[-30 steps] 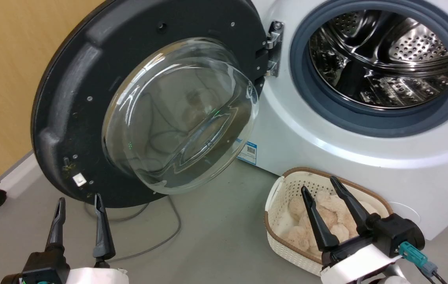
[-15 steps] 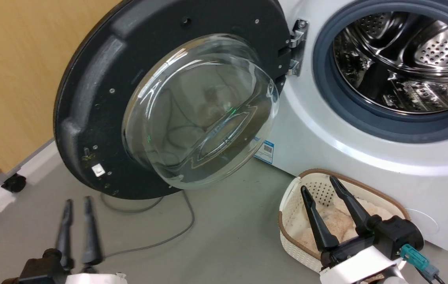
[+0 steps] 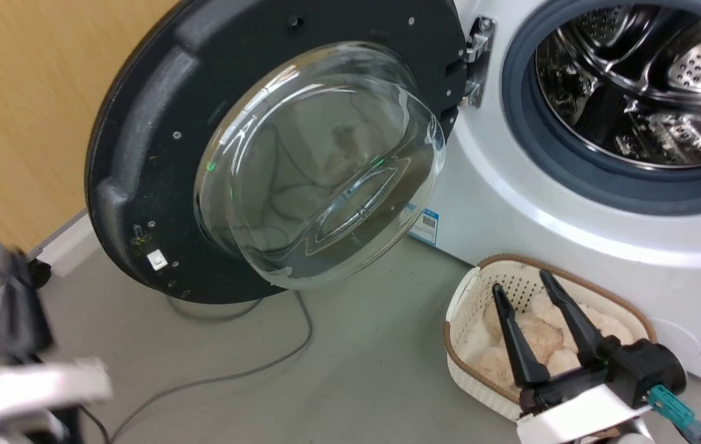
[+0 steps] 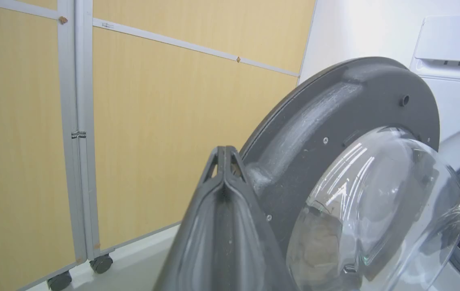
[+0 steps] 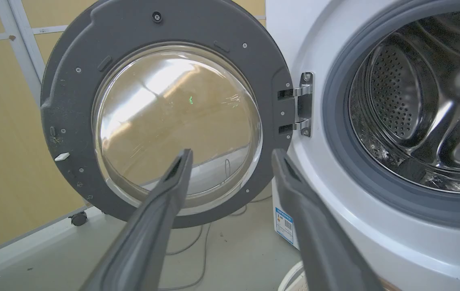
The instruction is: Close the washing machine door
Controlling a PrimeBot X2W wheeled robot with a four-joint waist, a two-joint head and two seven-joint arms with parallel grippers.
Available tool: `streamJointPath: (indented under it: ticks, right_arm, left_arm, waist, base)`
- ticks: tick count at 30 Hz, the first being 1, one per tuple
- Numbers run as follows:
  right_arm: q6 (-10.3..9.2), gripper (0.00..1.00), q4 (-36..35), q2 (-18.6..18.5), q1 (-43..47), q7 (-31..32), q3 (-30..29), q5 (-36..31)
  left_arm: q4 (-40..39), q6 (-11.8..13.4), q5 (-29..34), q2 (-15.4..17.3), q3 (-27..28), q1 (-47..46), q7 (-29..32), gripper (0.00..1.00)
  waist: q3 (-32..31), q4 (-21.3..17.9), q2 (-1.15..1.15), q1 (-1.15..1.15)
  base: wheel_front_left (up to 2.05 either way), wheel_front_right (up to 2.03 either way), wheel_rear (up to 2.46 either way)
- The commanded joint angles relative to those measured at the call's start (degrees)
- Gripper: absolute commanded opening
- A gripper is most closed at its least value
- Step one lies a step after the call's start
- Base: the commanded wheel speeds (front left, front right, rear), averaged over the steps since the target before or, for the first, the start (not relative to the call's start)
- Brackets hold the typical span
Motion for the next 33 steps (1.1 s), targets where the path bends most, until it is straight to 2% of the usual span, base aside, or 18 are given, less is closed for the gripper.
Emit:
streamJointPath:
  ticks: [1,6,11,14,18,21,22,26,29,33]
  right_arm:
    - [0.05,1.0,-0.55,-0.16,1.12,-0.27,-0.6,-0.75]
    - [0.05,1.0,-2.08,-0.42,2.54,-0.27,-2.11,-2.02]
    - [0.05,1.0,-3.33,-0.71,1.6,0.26,-1.93,-2.79]
    - [0.05,1.0,-3.85,-0.96,0.96,0.53,-2.15,-3.02]
    - [0.05,1.0,-4.17,-1.17,0.69,0.68,-2.29,-3.19]
    - [0.05,1.0,-4.12,-1.07,0.51,0.71,-2.19,-3.14]
    - [0.05,1.0,-4.03,-1.04,0.36,0.71,-2.06,-3.09]
    - [0.05,1.0,-3.79,-0.92,-0.05,0.69,-2.1,-3.1]
    - [0.05,1.0,-3.48,-0.55,0.06,0.49,-2.83,-2.69]
    - [0.05,1.0,-2.86,-0.11,0.61,0.26,-3.28,-2.51]
  left_arm:
    - [1.43,-0.91,-2.36,1.53,1.27,-3.63,1.4,0.0]
    - [9.18,-2.92,-11.24,5.98,5.13,-14.63,8.27,0.0]
    - [20.39,-3.35,-21.95,10.23,9.67,-23.5,19.25,0.0]
    - [26.21,-2.49,-29.11,11.65,12.59,-28.27,26.6,0.0]
    - [33.59,-0.57,-39.6,11.99,16.94,-34.25,36.2,0.0]
    - [37.48,-0.26,-44.49,12.45,18.45,-36.69,41.82,0.0]
    - [39.33,-0.58,-47.26,12.61,19.38,-37.74,44.8,0.0]
    - [41.01,-2.63,-50.57,13.12,19.36,-37.94,50.58,0.0]
    - [40.76,-4.68,-52.84,13.08,18.4,-36.15,56.18,0.0]
    - [38.64,-5.77,-55.29,12.37,17.2,-33.36,62.35,0.0]
  waist:
    - [0.75,-0.06,0.0,0.0]
    - [2.55,-0.31,0.0,0.0]
    - [5.08,-2.86,0.0,0.0]
    - [6.21,-3.89,0.0,0.0]
    - [7.21,-4.68,0.0,0.0]
    - [7.61,-5.18,0.0,0.0]
    - [7.68,-5.46,0.0,0.0]
    - [7.48,-6.07,0.0,0.0]
    - [6.54,-6.52,0.0,0.0]
    - [4.92,-7.09,0.0,0.0]
  base:
    - [0.0,0.0,0.0]
    - [0.0,0.0,0.0]
    - [0.0,0.0,0.0]
    - [0.0,0.0,0.0]
    - [0.0,0.0,0.0]
    - [0.0,0.0,0.0]
    - [0.0,0.0,0.0]
    - [0.0,0.0,0.0]
    - [0.0,0.0,0.0]
    - [0.0,0.0,0.0]
